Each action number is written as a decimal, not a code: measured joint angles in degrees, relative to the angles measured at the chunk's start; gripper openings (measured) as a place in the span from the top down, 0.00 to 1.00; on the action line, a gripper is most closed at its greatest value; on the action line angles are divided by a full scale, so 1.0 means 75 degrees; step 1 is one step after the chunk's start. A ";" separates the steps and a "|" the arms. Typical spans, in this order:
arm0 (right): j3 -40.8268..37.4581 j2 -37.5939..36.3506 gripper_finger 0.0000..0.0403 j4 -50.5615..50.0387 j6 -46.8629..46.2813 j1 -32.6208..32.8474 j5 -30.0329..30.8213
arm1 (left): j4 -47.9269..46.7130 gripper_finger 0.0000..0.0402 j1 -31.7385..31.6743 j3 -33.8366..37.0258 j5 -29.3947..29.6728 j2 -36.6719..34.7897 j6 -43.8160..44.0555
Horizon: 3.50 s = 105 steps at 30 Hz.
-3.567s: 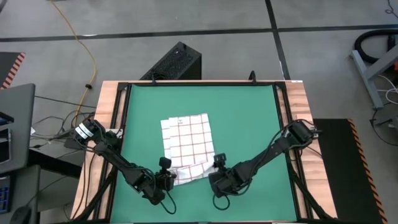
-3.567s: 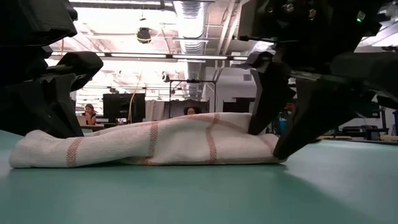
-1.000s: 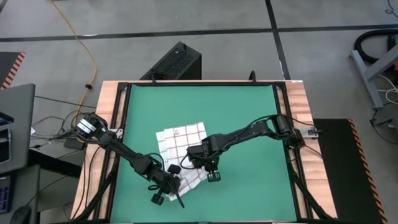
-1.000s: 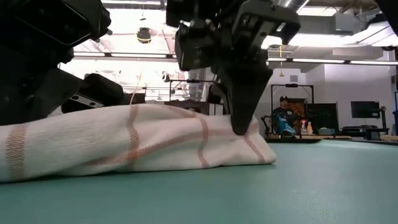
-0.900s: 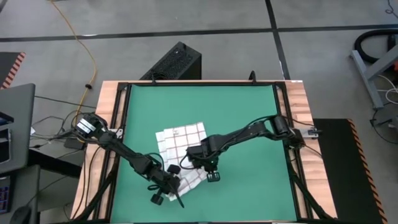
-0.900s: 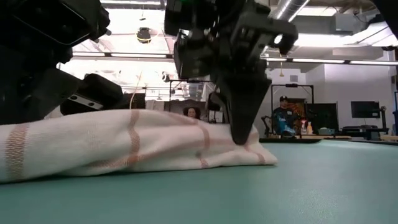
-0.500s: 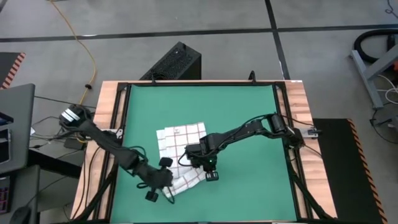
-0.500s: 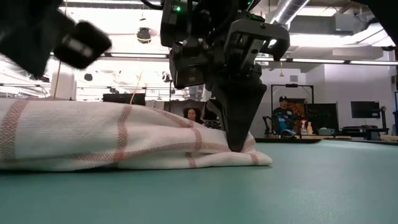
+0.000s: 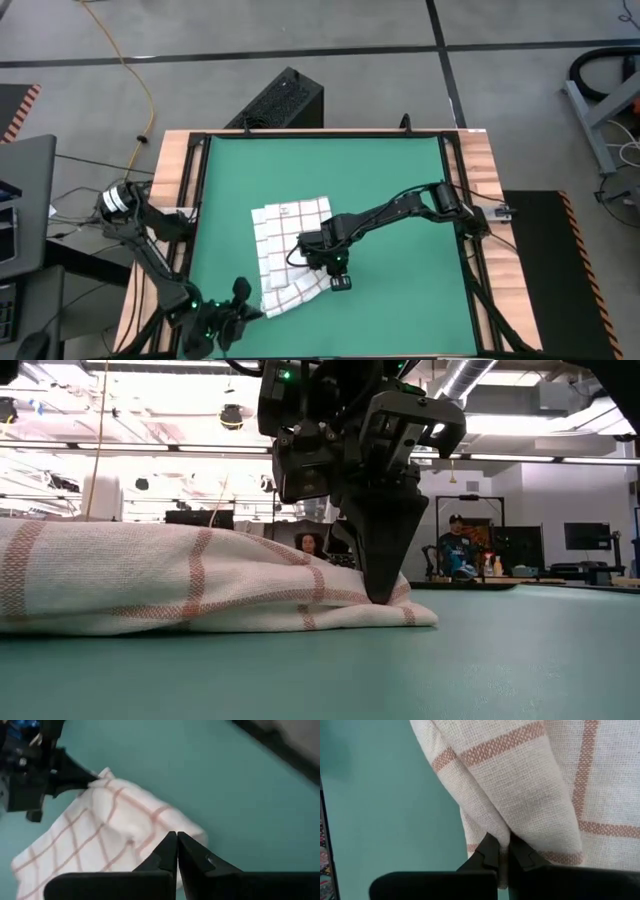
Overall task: Roll towel
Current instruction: Roll the white towel
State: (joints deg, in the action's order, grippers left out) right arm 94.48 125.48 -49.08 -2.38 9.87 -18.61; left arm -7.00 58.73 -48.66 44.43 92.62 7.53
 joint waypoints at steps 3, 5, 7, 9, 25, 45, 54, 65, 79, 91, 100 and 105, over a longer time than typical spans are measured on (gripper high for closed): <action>-0.0002 0.0005 0.95 0.0006 -0.0019 0.0000 -0.0053 | 0.0033 0.96 0.0111 -0.0021 -0.0122 0.0014 0.0356; -0.0006 0.0005 0.95 0.0012 -0.0019 0.0000 -0.0071 | -0.0032 0.92 0.0113 -0.0018 -0.0436 0.0016 0.0539; -0.0006 0.0005 0.95 0.0019 -0.0022 0.0000 -0.0077 | -0.0002 0.87 0.0031 -0.0018 -0.0679 0.0028 0.0561; -0.0006 0.0005 0.95 0.0024 -0.0022 0.0000 -0.0089 | -0.0013 0.81 -0.0077 -0.0018 -0.0928 0.0047 0.0555; -0.0009 0.0008 0.95 0.0006 -0.0084 0.0015 -0.0114 | 0.0176 0.51 -0.0465 -0.0027 -0.0744 0.0379 -0.0554; -0.0012 0.0008 0.95 0.0037 -0.0019 0.0015 -0.0123 | -0.0199 0.71 -0.0722 -0.0469 0.0471 0.1484 0.2213; -0.0012 0.0008 0.95 0.0035 -0.0019 0.0017 -0.0123 | -0.0967 0.96 -0.0834 -0.0457 0.0450 0.0952 0.3189; -0.0012 0.0008 0.95 0.0003 0.0007 0.0017 -0.0122 | -0.1198 0.96 -0.1382 0.0352 -0.0119 0.0948 0.5277; -0.0038 -0.0299 0.71 -0.0148 0.0142 0.0038 0.0250 | -0.0596 0.96 -0.1733 0.1111 -0.0889 0.0894 0.6040; -0.0038 -0.1242 0.67 0.0299 0.0013 0.0607 0.1596 | -0.0589 0.96 -0.1739 0.1125 -0.0946 0.0911 0.5891; -0.0014 -0.1011 0.68 0.2631 0.0898 0.1462 0.3861 | -0.0463 0.96 -0.1739 0.1146 -0.0922 0.0920 0.5746; -0.0017 -0.0368 0.74 0.2874 0.0871 0.1341 0.4187 | -0.0410 0.96 -0.1739 0.1156 -0.0922 0.0917 0.5669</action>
State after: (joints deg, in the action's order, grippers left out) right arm 94.35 122.72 -27.52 4.15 19.92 12.79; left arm -10.08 45.69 -39.99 37.52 99.50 50.05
